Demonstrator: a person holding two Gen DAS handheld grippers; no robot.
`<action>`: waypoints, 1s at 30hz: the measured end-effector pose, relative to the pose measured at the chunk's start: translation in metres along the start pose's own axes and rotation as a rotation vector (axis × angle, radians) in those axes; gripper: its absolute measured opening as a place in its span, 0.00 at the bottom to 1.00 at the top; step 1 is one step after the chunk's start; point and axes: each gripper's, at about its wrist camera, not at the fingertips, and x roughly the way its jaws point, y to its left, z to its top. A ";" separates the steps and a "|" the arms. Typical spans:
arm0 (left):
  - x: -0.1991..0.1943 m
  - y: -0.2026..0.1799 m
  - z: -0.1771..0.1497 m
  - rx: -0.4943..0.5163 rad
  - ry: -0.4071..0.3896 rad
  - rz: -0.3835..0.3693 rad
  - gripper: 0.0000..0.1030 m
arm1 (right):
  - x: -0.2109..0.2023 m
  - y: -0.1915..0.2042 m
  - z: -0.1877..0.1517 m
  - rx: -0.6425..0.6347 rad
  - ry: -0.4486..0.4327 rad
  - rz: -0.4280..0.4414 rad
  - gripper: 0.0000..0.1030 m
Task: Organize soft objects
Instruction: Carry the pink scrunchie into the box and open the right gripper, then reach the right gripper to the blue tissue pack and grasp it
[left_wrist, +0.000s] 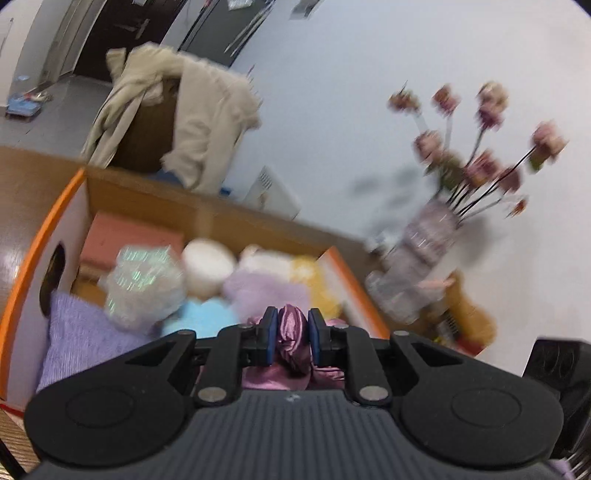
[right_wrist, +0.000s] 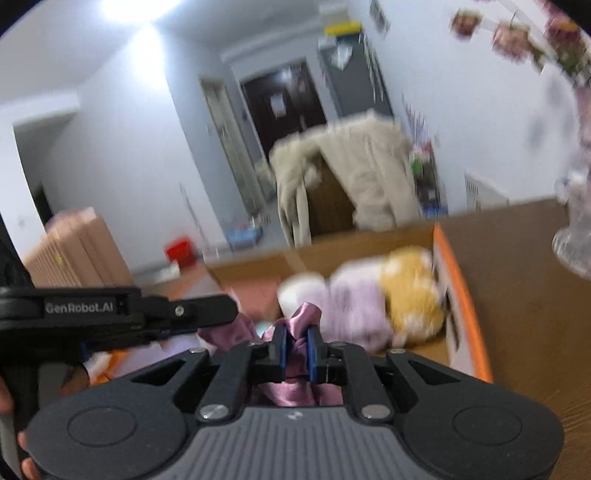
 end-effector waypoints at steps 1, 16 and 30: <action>0.004 0.004 -0.004 0.002 0.021 0.021 0.19 | 0.009 0.000 -0.004 0.003 0.042 -0.006 0.11; -0.058 -0.016 -0.022 0.114 -0.047 0.091 0.51 | -0.033 0.012 0.012 -0.060 0.011 -0.020 0.38; -0.191 -0.088 -0.138 0.442 -0.369 0.304 0.97 | -0.201 0.067 -0.054 -0.310 -0.353 -0.105 0.87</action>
